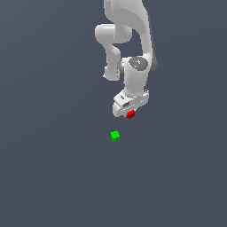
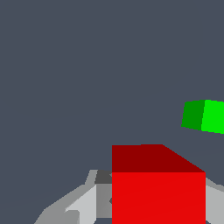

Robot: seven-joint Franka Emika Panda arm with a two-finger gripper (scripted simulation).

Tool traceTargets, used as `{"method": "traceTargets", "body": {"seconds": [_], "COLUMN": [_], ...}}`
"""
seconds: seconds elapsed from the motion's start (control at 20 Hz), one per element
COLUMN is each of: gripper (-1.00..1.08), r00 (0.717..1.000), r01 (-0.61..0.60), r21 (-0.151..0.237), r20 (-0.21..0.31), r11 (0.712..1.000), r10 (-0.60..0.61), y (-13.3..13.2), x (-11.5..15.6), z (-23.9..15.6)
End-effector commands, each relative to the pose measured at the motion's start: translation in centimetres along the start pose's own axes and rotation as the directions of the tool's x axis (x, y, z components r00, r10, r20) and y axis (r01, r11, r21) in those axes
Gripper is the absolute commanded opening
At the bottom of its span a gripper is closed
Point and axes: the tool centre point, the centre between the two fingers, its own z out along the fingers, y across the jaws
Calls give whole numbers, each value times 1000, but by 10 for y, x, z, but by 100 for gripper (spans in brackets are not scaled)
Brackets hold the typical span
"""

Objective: Stack the red cube on top of the green cube.

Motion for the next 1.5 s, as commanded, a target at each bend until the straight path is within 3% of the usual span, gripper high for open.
{"method": "traceTargets", "body": {"seconds": [0.0,0.75,1.05,1.4,1.45], "gripper": [-100,-100,-100,-100,100], "r00": [1000,1000,1000,1000,1000], "r01": [-1,-1,-1,-1,-1], "r21": [-1,-1,0,0,0], "r20": [0,0,0,0,0], "r11": [1000,1000,1000,1000,1000], "r10": [1,1,1,1,1], "y": [9,98,114,115,115], "x": [2,31,38,39,39], "z": [4,46,53,54,54]}}
